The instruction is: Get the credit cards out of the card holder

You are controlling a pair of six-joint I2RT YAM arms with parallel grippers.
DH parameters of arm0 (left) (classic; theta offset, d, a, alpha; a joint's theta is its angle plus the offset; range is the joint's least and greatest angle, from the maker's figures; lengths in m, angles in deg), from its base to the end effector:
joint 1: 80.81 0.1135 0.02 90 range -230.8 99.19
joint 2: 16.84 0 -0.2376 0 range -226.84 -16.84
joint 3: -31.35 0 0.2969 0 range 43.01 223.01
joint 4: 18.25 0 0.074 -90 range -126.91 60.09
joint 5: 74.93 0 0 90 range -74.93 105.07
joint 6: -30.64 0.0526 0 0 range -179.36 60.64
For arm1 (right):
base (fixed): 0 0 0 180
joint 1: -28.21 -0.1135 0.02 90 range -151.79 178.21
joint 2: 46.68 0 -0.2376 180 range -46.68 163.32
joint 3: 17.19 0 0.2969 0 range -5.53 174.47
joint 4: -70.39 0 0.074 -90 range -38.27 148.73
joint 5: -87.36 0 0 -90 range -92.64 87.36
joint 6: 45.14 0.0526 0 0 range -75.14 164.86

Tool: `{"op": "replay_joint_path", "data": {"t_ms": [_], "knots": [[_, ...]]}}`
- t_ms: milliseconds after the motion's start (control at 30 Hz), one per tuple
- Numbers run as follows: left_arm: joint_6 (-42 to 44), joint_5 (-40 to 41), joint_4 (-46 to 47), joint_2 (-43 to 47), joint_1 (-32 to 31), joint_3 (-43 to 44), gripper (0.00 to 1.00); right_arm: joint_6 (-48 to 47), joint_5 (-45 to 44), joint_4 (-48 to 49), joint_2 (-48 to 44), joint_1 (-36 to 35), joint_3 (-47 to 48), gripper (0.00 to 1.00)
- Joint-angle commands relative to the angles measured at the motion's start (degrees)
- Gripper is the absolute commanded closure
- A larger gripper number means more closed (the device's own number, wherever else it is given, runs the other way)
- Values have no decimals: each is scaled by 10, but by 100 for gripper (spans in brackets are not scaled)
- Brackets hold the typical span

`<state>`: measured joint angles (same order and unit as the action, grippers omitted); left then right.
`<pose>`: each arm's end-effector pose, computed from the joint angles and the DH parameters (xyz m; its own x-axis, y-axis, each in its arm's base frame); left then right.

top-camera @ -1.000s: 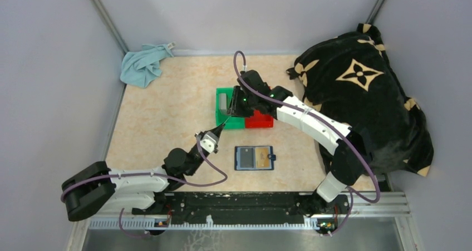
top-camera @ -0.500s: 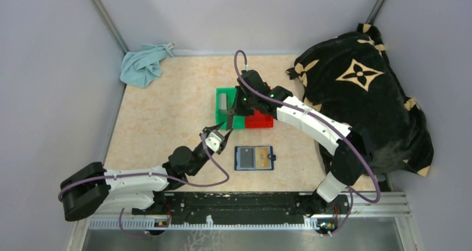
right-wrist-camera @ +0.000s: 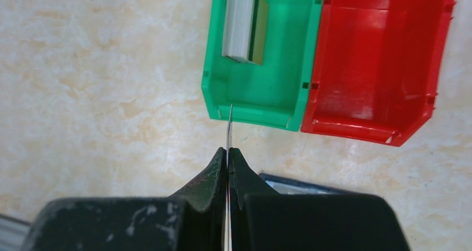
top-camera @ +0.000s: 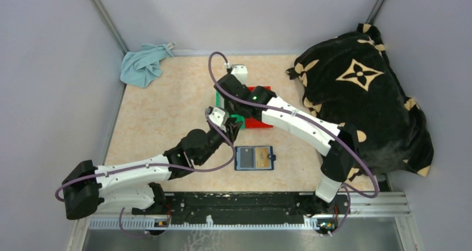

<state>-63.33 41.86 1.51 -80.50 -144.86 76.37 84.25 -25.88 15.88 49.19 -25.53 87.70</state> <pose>0.1600 -0.2745 0.2339 -0.0334 -0.0726 -0.9968 0.6046 0.7927 -0.0780 0.2671 0.3290 0.3092 -0.6923 0.0420 -0.7204 -0.1785 0.9573 0.2274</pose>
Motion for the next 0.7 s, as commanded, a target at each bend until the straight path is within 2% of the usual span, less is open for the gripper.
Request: {"op": "replay_joint_path", "data": {"t_ms": [0,100,300,667], "knots": [[-98,-23,-70,-15,-5,21,62,-28,-122,-57,30,-23,56,100],[-119,-21,-81,-20,-5,21,59,-29,-154,-69,35,-35,63,100],[-157,79,-116,1,-7,16,58,-29,-207,-86,32,-52,60,100],[-160,57,-49,-3,-7,7,59,-12,-187,-78,4,-61,27,100]]}}
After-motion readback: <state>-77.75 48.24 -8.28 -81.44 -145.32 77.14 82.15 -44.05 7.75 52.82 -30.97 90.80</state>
